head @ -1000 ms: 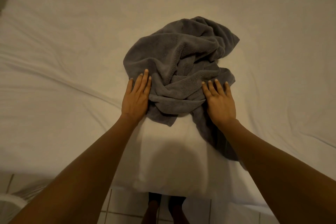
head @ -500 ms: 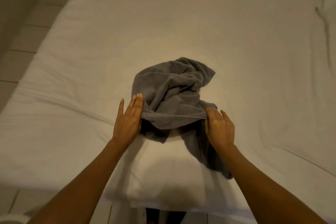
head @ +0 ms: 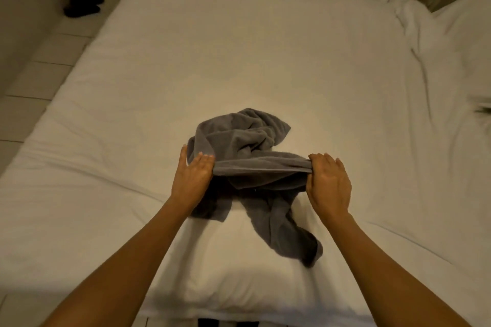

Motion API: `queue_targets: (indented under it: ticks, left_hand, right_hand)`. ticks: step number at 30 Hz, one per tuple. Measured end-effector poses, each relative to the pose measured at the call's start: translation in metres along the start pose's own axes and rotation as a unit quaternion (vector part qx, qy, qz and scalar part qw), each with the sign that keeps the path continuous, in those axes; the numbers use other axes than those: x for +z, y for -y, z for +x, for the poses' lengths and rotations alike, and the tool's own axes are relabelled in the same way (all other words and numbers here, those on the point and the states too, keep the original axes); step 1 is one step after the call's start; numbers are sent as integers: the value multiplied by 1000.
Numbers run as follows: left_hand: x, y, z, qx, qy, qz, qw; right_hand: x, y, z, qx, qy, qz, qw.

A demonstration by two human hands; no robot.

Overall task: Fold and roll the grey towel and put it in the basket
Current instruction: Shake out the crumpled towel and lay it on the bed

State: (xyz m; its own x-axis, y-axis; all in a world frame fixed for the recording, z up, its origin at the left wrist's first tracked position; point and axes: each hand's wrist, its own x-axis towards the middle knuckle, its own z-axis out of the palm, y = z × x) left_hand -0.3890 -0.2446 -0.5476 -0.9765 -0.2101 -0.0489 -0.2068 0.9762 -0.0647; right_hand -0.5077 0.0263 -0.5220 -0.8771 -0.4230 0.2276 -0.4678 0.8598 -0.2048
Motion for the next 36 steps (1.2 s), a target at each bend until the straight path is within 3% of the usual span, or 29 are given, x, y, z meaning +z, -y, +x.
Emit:
queue_targets:
  ticks: [6,11,15,18,25,31,36]
  left_hand:
    - [19,3,43,-109,58,13,992]
    - [37,17,47,-142,20,-6,990]
    - [36,23,36,-68,44,-167,983]
    - [30,12,23,-32,50,-197,979]
    - [43,-8,-5,-25,12,-141,990]
    - [63,-11,-35,99,102,-38,989]
    - [71,-12,-36,52,79,-20,995]
  right_hand:
    - [19,-30,-9,-29,35,-112,993]
    - [26,-45,-3,12,57,-132,990]
    - [23,-59,3,49,79,-127,987]
    - [23,-60,5,47,85,-121,988]
    - [34,-50,-3,56,98,-109,988]
    - [41,-59,-18,76,123,-116,983]
    - [46,-69,-43,52,124,-97,986]
